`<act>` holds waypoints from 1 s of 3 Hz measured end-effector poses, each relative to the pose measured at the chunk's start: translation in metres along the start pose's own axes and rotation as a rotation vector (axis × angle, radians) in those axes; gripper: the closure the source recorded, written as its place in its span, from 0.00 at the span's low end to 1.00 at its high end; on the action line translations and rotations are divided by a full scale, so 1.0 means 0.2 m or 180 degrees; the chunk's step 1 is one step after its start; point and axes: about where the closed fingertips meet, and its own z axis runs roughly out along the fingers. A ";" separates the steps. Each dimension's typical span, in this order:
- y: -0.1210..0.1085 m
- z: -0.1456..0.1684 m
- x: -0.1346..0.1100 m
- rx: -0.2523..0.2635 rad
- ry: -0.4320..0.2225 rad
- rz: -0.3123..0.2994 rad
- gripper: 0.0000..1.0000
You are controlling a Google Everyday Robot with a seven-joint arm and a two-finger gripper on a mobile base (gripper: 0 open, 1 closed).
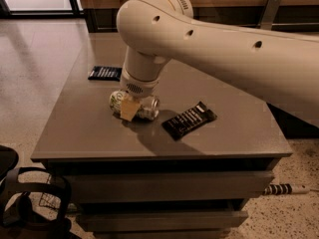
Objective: Knock 7up can over
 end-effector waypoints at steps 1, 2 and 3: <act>0.00 0.00 0.00 -0.0001 0.0002 -0.0005 0.12; 0.01 0.00 0.00 -0.0001 0.0004 -0.0009 0.00; 0.01 0.00 0.00 -0.0001 0.0004 -0.0010 0.00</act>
Offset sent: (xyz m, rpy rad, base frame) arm -0.0005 0.0003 -0.0001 -0.0008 -0.0001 0.0012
